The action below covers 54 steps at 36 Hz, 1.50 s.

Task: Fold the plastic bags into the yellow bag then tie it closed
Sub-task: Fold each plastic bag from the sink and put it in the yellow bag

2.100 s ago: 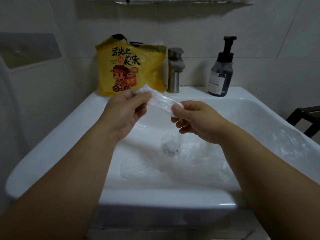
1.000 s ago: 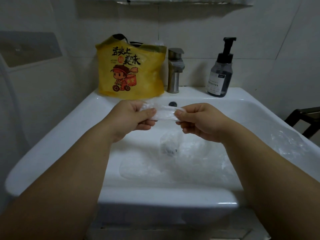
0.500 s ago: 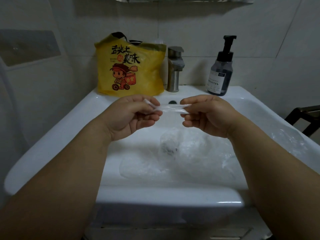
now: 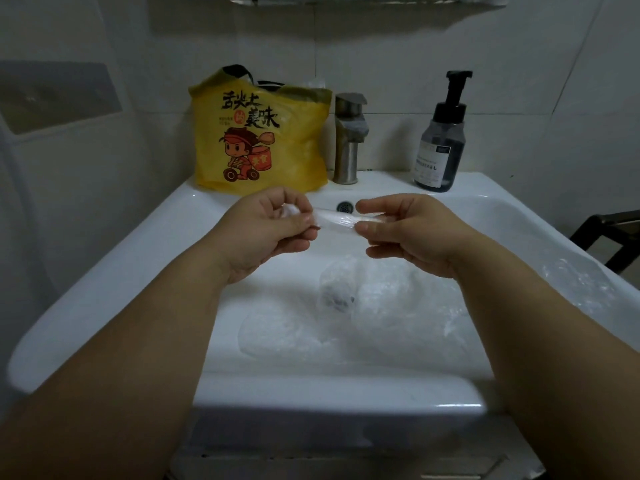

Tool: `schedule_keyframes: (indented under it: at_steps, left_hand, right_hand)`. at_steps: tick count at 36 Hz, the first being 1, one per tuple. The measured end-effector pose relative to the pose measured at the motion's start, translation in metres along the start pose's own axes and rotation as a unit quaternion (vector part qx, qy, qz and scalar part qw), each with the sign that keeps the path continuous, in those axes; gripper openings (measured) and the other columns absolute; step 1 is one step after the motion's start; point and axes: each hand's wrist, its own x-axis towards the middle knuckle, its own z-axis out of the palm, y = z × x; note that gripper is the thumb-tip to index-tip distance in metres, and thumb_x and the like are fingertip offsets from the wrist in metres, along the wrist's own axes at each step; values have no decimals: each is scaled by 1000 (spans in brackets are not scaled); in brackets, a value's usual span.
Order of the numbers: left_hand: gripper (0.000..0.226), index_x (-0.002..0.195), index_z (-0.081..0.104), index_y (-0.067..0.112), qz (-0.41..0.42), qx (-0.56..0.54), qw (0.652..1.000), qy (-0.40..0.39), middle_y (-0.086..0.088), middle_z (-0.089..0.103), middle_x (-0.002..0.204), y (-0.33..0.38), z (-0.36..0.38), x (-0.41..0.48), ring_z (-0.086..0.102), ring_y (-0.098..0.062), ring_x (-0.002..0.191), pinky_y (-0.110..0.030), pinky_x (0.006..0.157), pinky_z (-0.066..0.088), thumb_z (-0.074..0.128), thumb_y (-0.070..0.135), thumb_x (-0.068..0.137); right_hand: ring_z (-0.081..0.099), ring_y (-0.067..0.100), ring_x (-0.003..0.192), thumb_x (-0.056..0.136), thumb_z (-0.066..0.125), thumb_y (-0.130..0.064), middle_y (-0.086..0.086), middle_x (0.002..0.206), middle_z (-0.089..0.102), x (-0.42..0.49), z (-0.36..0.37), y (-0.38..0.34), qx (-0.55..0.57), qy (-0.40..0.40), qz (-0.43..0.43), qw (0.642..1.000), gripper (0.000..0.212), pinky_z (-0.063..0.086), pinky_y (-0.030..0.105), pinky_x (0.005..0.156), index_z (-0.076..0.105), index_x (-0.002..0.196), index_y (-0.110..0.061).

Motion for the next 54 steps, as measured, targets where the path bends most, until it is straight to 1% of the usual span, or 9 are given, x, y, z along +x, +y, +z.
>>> schedule_keyframes:
  at_steps: [11,17,20,23,27,30,34,40,54]
  left_hand:
    - [11,89,67,15,46,49,996,61,3,68,77,-6,3,6,66,-3,71,-15,67,54,65,4,88]
    - [11,91,64,17,42,-197,977,73,8,65,79,2,4,11,57,-2,79,-16,65,48,69,14,82]
    - [60,106,64,18,-43,-184,982,-14,-3,66,110,-2,14,7,60,-18,108,-28,75,55,83,49,57]
    - [54,109,65,23,-61,-14,994,-91,1,70,104,-12,30,3,64,-18,105,-28,79,54,58,58,68]
    - [48,118,64,22,-77,-8,995,-65,-1,71,111,-12,37,5,67,-14,102,-29,86,53,41,55,92]
    - [45,119,64,27,-64,-12,997,-47,2,69,118,-10,33,7,64,-17,110,-32,87,53,27,46,103]
    - [49,94,73,28,-36,-23,999,22,11,70,74,-3,24,9,59,-11,82,-25,75,47,28,45,103]
    - [39,72,62,14,-14,-10,993,117,5,35,49,-4,11,10,36,-7,48,-17,45,39,50,40,98]
    - [27,80,53,11,30,3,993,115,2,55,67,-7,7,7,53,-4,54,-17,52,48,47,27,100]
  right_hand:
    - [62,14,64,86,68,-11,9,77,66,3,6,2,-43,13,51,998,8,56,23,57,70,87,-3]
    - [60,13,66,88,64,-9,7,74,64,2,22,2,48,18,-43,998,6,58,25,64,68,84,-6]
    - [57,13,63,90,62,-9,8,73,63,2,35,3,67,5,-67,996,10,55,22,61,68,89,-1]
    - [61,23,68,92,57,-4,19,82,64,1,44,5,69,-21,-78,994,15,54,24,61,66,96,7]
    - [64,43,86,91,58,-2,34,98,65,1,48,9,41,-19,-88,995,18,55,40,74,66,99,11]
    - [67,30,79,90,61,-8,26,92,69,2,47,9,26,-37,-86,995,14,58,32,69,70,92,3]
    - [59,15,63,88,64,-9,9,71,64,4,41,8,21,-35,-60,997,10,52,22,58,71,90,-2]
    - [59,11,59,86,66,-10,6,70,63,5,28,6,25,-42,-23,999,11,54,22,60,70,92,-1]
    - [62,10,62,89,61,-11,7,77,66,2,8,7,21,-32,1,999,9,59,25,68,69,89,-7]
